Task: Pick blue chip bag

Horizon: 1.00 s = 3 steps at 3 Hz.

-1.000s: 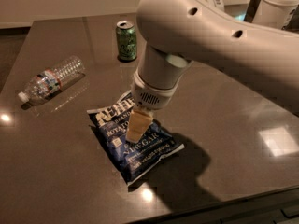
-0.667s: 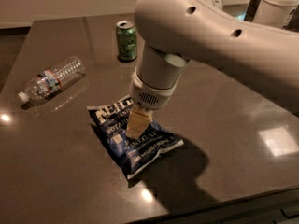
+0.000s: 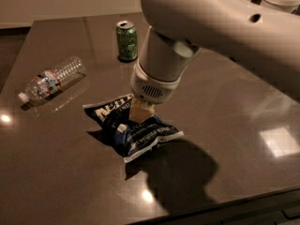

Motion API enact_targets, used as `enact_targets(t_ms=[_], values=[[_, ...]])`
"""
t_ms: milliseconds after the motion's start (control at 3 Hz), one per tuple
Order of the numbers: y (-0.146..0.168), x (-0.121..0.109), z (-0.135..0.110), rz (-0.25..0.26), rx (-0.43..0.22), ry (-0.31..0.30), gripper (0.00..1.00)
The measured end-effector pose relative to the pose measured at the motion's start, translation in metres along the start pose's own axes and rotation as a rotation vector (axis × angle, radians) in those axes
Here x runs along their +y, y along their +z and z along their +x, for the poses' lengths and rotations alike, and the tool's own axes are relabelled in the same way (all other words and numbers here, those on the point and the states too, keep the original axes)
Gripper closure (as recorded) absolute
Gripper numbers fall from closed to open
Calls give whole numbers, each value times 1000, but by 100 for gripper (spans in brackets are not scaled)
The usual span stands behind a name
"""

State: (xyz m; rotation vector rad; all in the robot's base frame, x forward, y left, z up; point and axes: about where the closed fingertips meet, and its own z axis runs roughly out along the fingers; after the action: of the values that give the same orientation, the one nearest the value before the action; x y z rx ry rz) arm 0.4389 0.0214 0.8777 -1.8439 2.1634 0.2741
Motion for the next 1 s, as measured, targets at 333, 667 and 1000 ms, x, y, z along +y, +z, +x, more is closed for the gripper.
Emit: enact_targets(t_ms=[333, 667, 1000], values=[[-25, 3, -8, 3, -32, -38, 100], [-56, 9, -19, 17, -62, -99, 100], [-87, 14, -28, 39, -82, -154, 100]])
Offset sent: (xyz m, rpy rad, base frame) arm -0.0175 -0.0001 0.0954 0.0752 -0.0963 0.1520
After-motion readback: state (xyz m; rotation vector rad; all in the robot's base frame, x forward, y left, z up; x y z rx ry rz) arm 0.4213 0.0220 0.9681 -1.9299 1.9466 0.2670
